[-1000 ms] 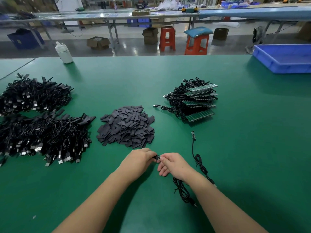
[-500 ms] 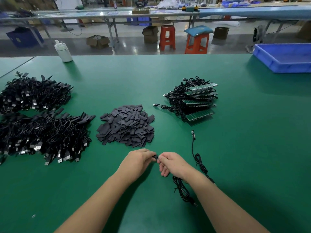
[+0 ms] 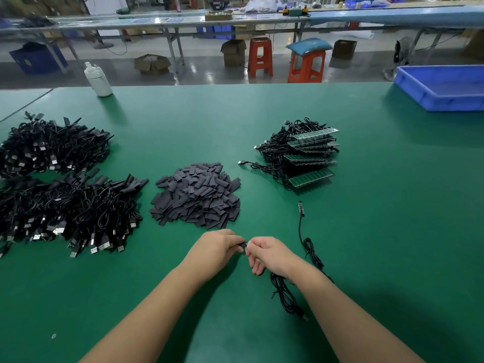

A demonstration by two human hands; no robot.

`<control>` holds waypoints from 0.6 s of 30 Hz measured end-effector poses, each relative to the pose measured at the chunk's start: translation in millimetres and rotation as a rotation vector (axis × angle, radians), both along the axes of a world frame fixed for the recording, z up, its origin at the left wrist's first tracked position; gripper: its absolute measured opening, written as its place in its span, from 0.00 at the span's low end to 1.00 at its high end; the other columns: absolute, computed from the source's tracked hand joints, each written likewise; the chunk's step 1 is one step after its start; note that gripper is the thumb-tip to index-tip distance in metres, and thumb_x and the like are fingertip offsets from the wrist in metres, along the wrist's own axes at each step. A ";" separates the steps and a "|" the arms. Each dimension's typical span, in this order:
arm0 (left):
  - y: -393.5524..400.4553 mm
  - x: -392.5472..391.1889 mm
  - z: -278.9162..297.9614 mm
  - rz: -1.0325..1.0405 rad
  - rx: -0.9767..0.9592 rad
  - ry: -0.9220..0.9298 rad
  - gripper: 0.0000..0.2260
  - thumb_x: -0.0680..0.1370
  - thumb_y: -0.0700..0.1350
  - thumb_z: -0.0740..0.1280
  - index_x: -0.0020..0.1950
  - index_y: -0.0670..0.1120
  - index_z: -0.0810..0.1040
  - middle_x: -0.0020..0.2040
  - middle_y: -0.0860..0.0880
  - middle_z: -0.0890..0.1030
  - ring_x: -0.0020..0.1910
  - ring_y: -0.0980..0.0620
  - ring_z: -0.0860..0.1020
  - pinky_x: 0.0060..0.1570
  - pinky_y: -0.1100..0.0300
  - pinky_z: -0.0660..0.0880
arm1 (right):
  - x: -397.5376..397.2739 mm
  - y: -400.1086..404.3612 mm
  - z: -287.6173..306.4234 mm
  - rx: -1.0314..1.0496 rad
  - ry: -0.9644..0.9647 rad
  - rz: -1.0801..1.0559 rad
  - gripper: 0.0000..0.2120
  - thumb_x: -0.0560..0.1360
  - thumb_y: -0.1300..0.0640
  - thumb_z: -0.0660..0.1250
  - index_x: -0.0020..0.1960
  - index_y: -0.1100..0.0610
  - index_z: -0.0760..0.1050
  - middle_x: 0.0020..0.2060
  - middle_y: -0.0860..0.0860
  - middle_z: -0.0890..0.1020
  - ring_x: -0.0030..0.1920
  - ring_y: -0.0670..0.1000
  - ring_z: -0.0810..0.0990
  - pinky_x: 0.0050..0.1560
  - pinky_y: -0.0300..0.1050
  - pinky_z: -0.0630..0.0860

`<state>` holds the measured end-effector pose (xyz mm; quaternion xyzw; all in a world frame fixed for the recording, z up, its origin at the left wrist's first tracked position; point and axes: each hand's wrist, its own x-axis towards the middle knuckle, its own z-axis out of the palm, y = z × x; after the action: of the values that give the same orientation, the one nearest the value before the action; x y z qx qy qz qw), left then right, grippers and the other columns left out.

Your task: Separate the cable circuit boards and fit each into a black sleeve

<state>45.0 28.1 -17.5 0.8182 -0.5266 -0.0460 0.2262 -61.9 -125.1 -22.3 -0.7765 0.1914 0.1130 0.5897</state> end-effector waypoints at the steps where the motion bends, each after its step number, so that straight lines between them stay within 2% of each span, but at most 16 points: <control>1: 0.1 -0.7 0.0 -0.002 -0.004 -0.007 0.09 0.80 0.47 0.67 0.56 0.48 0.83 0.48 0.51 0.83 0.47 0.50 0.80 0.49 0.56 0.76 | 0.4 -0.3 -0.9 -0.002 -0.001 -0.004 0.12 0.82 0.59 0.57 0.43 0.58 0.75 0.32 0.51 0.80 0.31 0.48 0.80 0.35 0.38 0.78; 8: 4.5 -6.7 0.7 0.007 -0.026 -0.043 0.08 0.78 0.42 0.69 0.55 0.47 0.84 0.49 0.52 0.84 0.45 0.52 0.82 0.47 0.60 0.77 | 3.5 0.7 -6.4 -0.022 -0.010 0.014 0.13 0.83 0.58 0.56 0.43 0.56 0.75 0.32 0.51 0.80 0.31 0.49 0.80 0.36 0.40 0.78; 12: -4.1 -8.1 1.8 0.002 0.160 -0.090 0.09 0.80 0.46 0.63 0.58 0.51 0.81 0.51 0.53 0.80 0.46 0.50 0.80 0.49 0.55 0.76 | 1.5 1.3 -4.6 0.010 -0.027 0.026 0.12 0.85 0.59 0.53 0.49 0.58 0.75 0.40 0.54 0.82 0.33 0.48 0.80 0.37 0.38 0.79; 14: -9.0 -8.6 4.3 -0.008 0.272 -0.118 0.08 0.80 0.45 0.62 0.55 0.52 0.79 0.49 0.52 0.77 0.46 0.48 0.79 0.48 0.53 0.75 | 0.0 1.4 -3.3 0.037 -0.034 0.006 0.12 0.85 0.60 0.53 0.51 0.59 0.74 0.46 0.55 0.82 0.35 0.49 0.81 0.38 0.38 0.79; 16: -13.1 -9.5 6.0 -0.021 0.366 -0.134 0.06 0.79 0.44 0.61 0.53 0.50 0.76 0.48 0.50 0.75 0.45 0.46 0.78 0.47 0.52 0.74 | -0.9 0.9 -3.2 0.058 -0.037 -0.008 0.12 0.85 0.62 0.52 0.54 0.62 0.75 0.49 0.55 0.82 0.37 0.50 0.82 0.39 0.39 0.80; 18: -17.1 -11.5 6.8 -0.017 0.437 -0.171 0.08 0.80 0.42 0.59 0.57 0.48 0.73 0.50 0.48 0.74 0.46 0.44 0.78 0.47 0.51 0.74 | -1.2 0.7 -2.8 0.072 -0.037 -0.005 0.14 0.85 0.63 0.52 0.60 0.64 0.75 0.51 0.54 0.82 0.39 0.50 0.82 0.40 0.40 0.80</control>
<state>33.5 11.0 -10.7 0.8442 -0.5282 -0.0914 -0.0023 -63.1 -124.4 -25.0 -0.7562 0.1781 0.1042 0.6209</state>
